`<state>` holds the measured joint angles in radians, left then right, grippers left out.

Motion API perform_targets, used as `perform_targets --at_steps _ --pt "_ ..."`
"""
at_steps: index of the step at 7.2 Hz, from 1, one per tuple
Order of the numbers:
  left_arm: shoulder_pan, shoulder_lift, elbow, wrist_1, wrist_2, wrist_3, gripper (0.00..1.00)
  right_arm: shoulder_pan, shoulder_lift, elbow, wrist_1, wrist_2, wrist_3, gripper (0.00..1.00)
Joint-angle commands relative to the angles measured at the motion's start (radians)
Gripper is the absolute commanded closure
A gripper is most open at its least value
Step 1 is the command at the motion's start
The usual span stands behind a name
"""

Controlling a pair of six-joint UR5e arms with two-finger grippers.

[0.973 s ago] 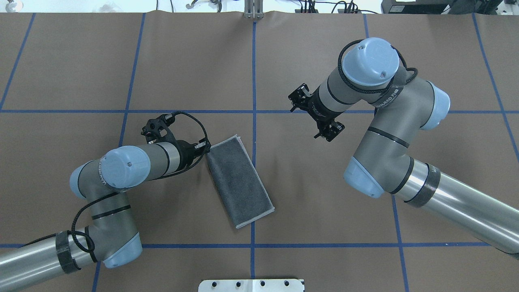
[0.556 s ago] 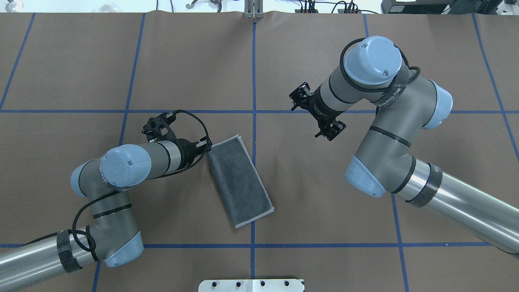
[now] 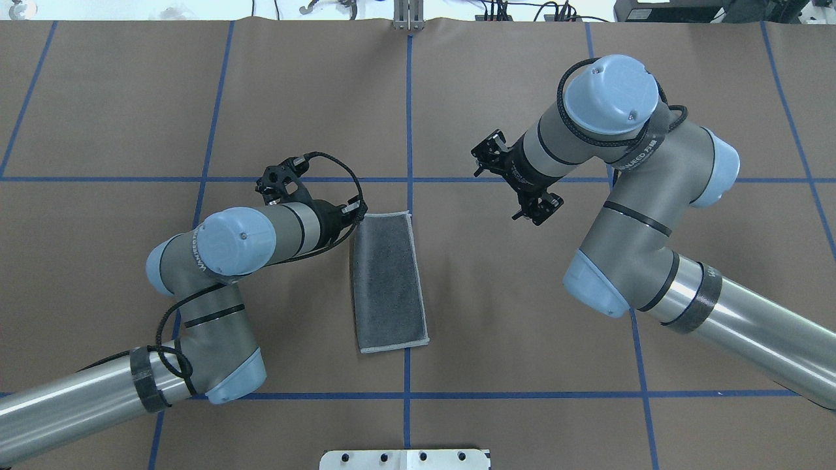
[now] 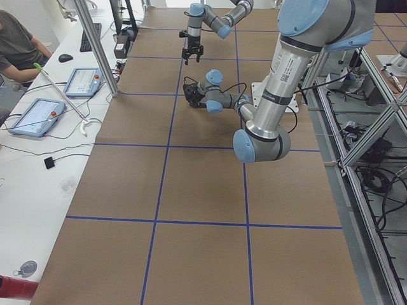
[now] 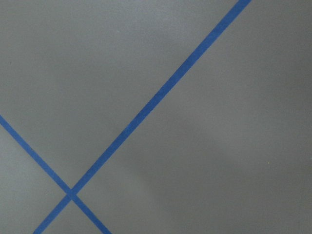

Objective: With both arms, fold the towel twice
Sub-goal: 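Pull the towel's far end with the left gripper to straighten it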

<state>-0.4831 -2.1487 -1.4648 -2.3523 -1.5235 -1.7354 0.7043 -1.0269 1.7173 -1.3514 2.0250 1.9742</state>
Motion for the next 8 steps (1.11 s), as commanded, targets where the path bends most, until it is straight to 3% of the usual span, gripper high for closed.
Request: perform_targets --at_steps 1,2,3,4,6,8 --pt "-0.028 -0.106 0.111 -0.001 -0.001 0.0 1.0 0.004 -0.013 0.012 0.0 0.001 0.0 0.0" --pt "-0.037 -0.111 0.118 -0.005 -0.001 0.011 0.54 0.004 -0.013 0.012 0.0 0.001 0.0 0.0" --pt "-0.043 -0.111 0.112 -0.001 -0.012 0.013 0.01 0.004 -0.015 0.01 0.0 0.001 -0.001 0.0" --pt "-0.054 -0.099 0.078 -0.002 -0.023 0.014 0.0 0.004 -0.019 0.01 0.0 0.0 -0.002 0.0" --pt "-0.055 0.104 -0.113 -0.002 -0.059 0.014 0.0 0.004 -0.019 0.008 0.0 0.0 -0.002 0.0" --pt "-0.022 0.211 -0.187 -0.002 -0.055 0.005 0.0 0.004 -0.025 0.007 0.003 -0.002 -0.005 0.0"
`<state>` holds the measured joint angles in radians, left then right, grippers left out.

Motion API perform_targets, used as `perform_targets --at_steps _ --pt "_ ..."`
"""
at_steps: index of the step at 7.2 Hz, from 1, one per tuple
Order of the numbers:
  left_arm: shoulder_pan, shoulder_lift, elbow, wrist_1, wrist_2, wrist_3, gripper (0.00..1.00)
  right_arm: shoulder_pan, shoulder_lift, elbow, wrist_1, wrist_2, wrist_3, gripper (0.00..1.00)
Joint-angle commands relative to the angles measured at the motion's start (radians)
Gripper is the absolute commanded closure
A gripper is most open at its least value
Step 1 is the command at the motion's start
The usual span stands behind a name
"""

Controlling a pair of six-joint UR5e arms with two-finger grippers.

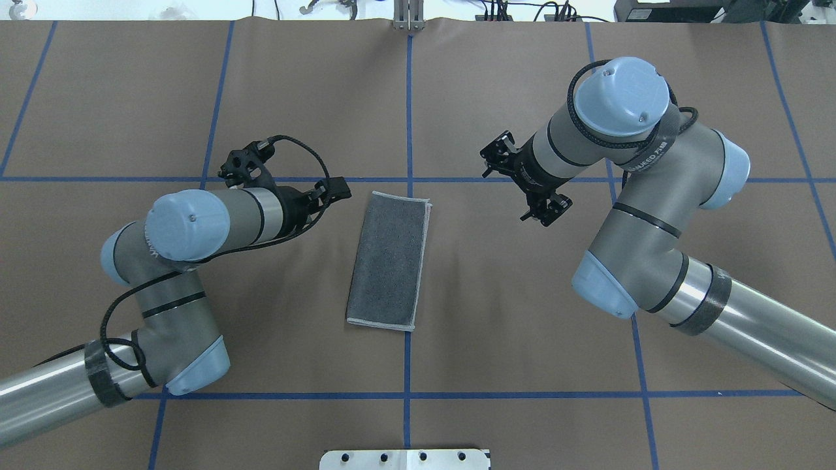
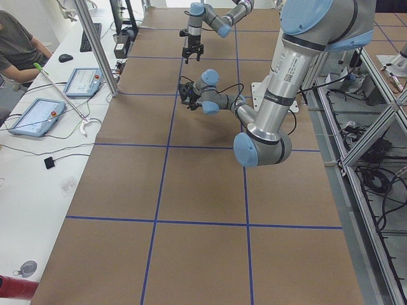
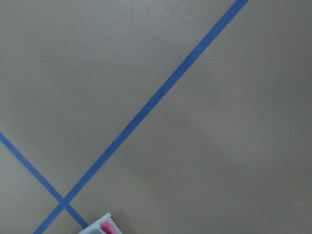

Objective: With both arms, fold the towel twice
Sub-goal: 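Pull the towel's far end with the left gripper to straighten it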

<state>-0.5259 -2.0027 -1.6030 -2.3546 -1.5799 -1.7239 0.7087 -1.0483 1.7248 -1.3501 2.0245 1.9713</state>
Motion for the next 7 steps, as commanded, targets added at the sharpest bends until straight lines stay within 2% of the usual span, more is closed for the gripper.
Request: perform_targets --at_steps 1,2,4,5,7 --pt "0.053 0.085 -0.086 0.006 0.001 -0.016 0.0 0.0 -0.006 0.001 0.002 -0.001 -0.006 0.0" --pt "0.094 0.122 -0.116 0.02 0.012 -0.016 0.0 0.002 -0.012 0.001 0.003 0.0 -0.009 0.0" --pt "0.148 0.122 -0.162 0.053 0.012 -0.112 0.01 0.034 -0.033 0.01 0.008 0.006 -0.041 0.0" --pt "0.165 0.127 -0.167 0.055 0.014 -0.112 0.04 0.063 -0.06 0.013 0.006 0.019 -0.122 0.0" --pt "0.205 0.121 -0.166 0.055 0.012 -0.115 0.19 0.11 -0.103 0.012 0.009 0.066 -0.225 0.0"
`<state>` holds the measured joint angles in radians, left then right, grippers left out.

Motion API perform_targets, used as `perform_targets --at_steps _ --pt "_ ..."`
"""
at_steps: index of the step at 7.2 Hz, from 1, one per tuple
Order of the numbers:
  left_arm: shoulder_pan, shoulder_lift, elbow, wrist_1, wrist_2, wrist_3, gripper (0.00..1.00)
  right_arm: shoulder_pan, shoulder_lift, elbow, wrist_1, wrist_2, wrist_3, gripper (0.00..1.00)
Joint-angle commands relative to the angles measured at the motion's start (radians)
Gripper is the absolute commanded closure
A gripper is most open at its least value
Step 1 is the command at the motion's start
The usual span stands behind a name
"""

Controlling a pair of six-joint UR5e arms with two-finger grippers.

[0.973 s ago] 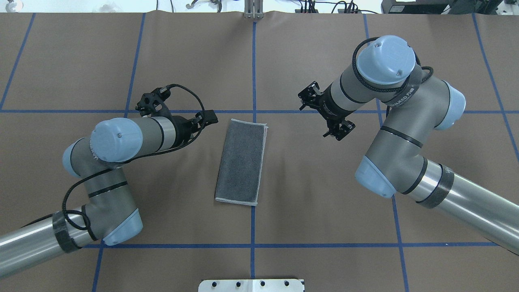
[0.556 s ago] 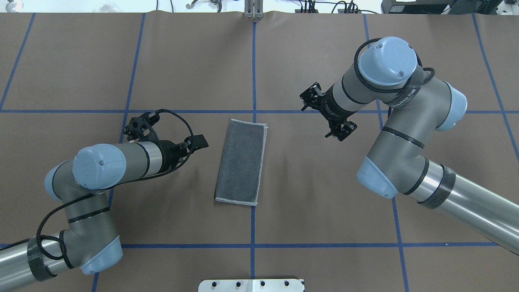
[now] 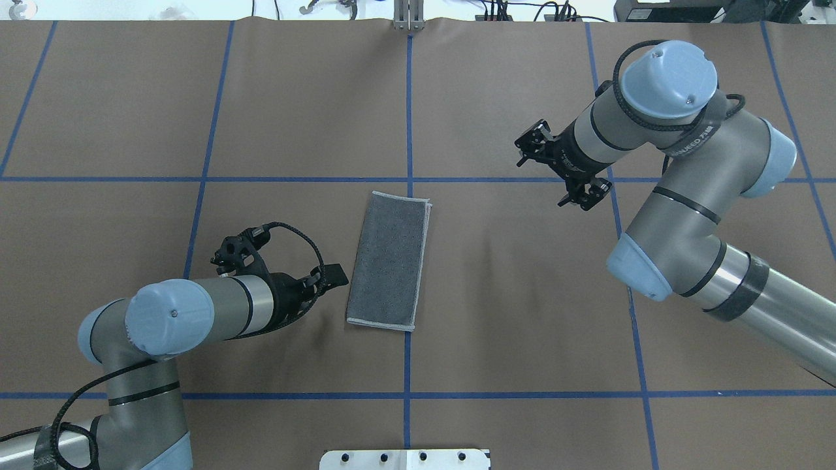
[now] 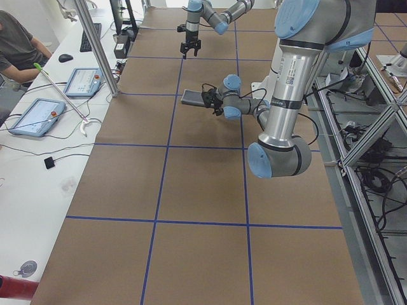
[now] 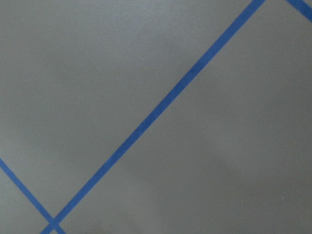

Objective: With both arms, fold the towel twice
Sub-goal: 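Move the left gripper to the towel's end nearest the robot and pinch it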

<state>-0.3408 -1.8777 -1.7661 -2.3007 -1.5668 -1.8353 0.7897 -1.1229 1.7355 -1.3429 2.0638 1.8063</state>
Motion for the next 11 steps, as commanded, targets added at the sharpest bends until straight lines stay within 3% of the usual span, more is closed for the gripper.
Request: perform_targets --at_steps 1,11 --pt "0.032 -0.004 0.004 0.001 -0.001 -0.004 0.27 0.034 -0.034 0.001 0.002 0.029 -0.064 0.0" --pt "0.066 -0.069 0.03 0.061 -0.009 -0.001 0.47 0.032 -0.051 -0.001 0.004 0.024 -0.064 0.0"
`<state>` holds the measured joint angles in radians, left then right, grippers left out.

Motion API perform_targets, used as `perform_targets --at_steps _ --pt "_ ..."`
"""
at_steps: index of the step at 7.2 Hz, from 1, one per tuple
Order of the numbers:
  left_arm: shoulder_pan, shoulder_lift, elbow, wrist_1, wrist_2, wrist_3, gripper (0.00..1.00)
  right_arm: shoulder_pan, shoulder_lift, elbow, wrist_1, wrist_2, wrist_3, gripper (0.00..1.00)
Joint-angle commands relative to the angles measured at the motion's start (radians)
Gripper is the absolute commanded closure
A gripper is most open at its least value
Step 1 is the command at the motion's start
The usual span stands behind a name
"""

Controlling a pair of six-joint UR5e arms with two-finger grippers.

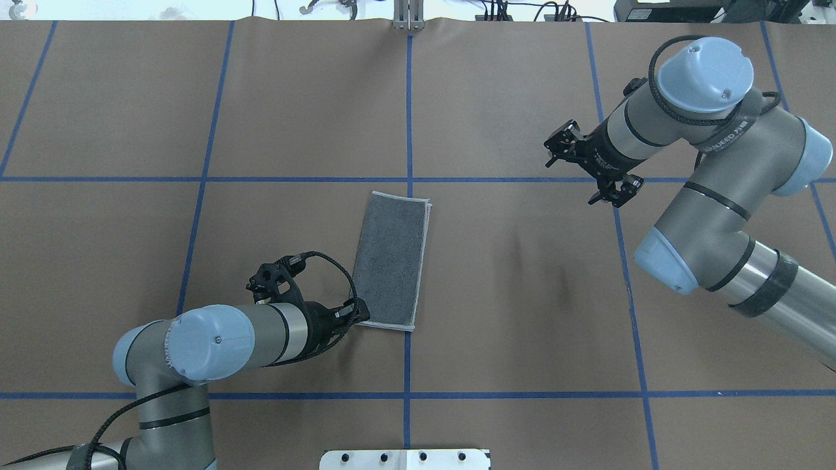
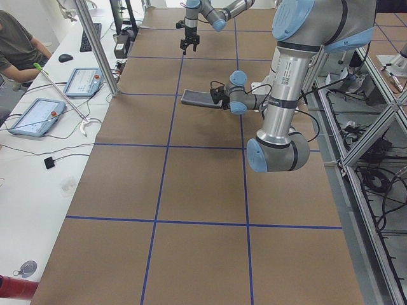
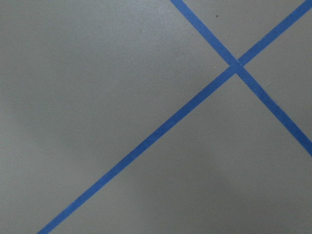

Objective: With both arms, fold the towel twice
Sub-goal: 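Move the left gripper to the towel's end nearest the robot and pinch it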

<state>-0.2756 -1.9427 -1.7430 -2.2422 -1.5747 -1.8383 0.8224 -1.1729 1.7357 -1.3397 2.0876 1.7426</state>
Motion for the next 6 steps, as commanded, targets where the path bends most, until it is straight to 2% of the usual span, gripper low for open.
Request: perform_targets --at_steps 1,6 --pt "0.003 -0.004 0.011 0.003 -0.001 0.005 0.48 0.0 -0.002 -0.002 0.001 -0.001 0.0 0.0" --pt "0.001 -0.004 0.01 0.003 0.001 0.008 0.52 -0.002 -0.004 -0.001 0.001 -0.006 0.0 0.0"
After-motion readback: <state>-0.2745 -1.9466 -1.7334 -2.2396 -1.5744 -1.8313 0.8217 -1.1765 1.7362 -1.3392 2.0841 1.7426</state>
